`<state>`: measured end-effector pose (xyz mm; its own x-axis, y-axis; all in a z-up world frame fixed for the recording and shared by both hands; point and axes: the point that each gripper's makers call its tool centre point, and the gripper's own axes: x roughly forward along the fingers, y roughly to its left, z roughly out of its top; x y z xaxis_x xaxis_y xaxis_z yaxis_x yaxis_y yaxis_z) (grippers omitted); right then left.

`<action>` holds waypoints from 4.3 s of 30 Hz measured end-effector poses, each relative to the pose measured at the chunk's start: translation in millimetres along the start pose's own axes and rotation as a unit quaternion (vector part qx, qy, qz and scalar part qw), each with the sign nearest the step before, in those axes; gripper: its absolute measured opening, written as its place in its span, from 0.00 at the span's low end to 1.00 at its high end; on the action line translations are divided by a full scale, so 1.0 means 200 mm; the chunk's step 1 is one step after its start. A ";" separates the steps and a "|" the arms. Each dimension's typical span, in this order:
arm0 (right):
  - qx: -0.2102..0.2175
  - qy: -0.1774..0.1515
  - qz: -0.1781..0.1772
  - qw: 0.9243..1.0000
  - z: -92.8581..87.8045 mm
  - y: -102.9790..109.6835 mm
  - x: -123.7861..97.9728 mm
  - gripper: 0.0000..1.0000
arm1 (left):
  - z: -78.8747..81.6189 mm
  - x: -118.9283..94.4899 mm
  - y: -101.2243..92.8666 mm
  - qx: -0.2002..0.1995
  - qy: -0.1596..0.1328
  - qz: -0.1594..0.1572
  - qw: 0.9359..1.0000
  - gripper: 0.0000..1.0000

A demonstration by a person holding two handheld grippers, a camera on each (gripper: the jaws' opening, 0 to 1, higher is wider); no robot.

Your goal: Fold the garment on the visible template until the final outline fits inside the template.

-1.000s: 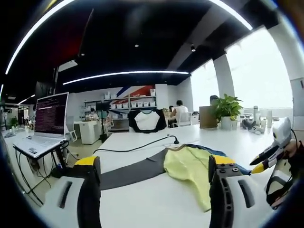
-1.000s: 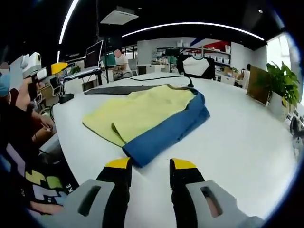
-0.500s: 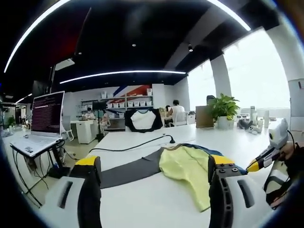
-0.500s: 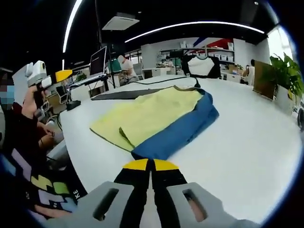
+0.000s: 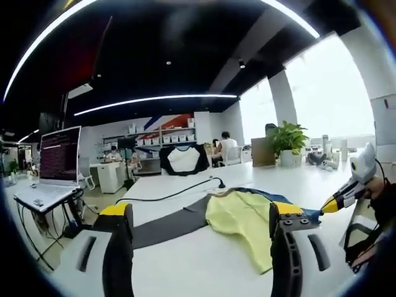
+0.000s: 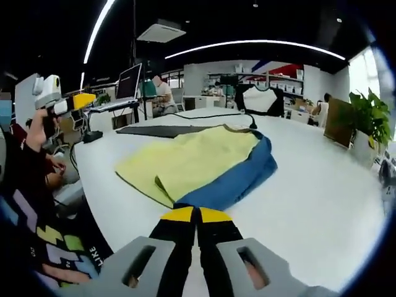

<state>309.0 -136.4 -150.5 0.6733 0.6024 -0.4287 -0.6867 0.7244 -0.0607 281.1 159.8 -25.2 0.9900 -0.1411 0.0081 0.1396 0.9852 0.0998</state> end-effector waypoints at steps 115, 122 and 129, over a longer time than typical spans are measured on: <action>-0.082 0.134 -0.324 0.933 -0.18 -1.75 -0.22 0.00 | -0.18 0.13 -0.11 0.010 0.065 -0.038 0.997 0.92; -0.076 0.149 -0.323 0.931 -0.27 -1.77 -0.20 0.00 | -0.19 0.13 -0.10 0.010 0.068 -0.035 0.997 0.92; -0.072 0.157 -0.326 0.930 -0.31 -1.79 -0.20 0.00 | -0.18 0.13 -0.10 0.010 0.068 -0.033 0.997 0.92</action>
<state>512.3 -440.7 -167.3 0.8612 -0.0923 -0.4997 -0.2064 0.8351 -0.5099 304.5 140.6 -63.5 0.9727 -0.1899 -0.1337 0.2055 0.9719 0.1147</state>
